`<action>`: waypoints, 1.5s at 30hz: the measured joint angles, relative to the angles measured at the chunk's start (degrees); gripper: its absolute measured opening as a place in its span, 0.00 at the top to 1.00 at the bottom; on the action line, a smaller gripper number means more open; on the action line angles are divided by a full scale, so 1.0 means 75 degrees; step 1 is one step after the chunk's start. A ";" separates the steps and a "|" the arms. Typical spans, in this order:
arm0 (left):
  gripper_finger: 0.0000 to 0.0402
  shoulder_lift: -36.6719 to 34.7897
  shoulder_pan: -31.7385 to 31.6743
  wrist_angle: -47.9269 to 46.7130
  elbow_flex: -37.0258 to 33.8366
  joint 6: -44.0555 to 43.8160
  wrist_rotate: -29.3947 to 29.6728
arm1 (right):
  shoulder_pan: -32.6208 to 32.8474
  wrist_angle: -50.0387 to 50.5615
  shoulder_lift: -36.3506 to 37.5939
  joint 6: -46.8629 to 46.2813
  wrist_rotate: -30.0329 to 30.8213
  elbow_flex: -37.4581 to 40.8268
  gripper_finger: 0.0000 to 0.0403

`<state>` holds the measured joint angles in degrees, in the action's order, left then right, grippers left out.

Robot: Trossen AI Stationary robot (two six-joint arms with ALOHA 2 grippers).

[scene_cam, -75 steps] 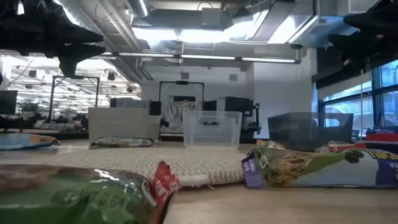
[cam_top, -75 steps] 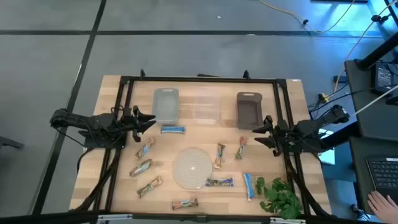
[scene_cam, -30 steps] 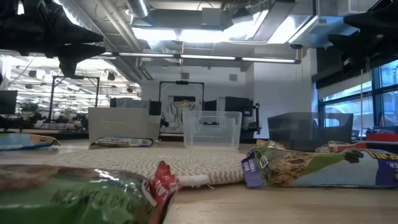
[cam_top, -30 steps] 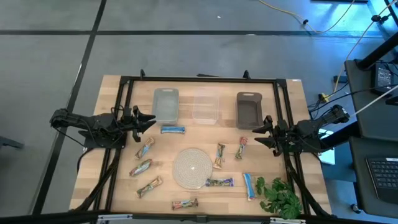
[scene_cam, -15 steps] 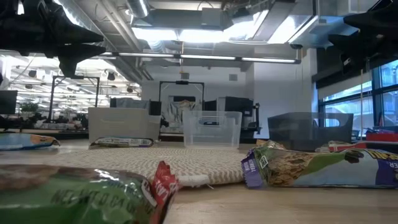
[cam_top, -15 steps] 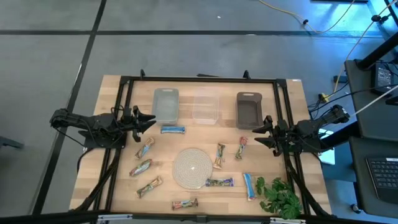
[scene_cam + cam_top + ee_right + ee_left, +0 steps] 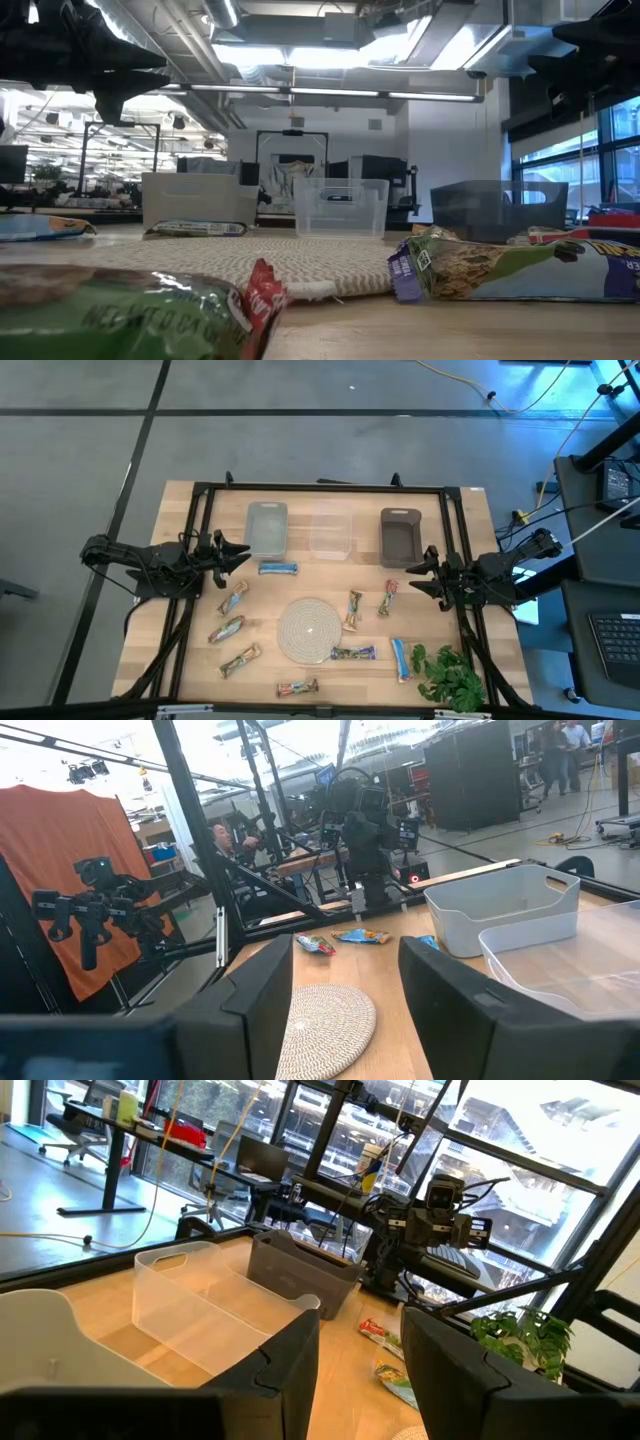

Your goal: Pick and place Granola Bars by type

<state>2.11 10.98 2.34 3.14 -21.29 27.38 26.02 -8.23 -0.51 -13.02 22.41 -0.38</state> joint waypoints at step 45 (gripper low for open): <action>0.66 0.0000 -0.0003 0.0003 0.0000 0.1161 0.1036 | -0.0520 0.6854 -0.7482 -0.9871 0.0715 -0.5761 0.54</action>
<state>2.11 10.96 2.37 3.14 -12.59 35.14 22.12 43.17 -56.63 -87.05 27.77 -43.59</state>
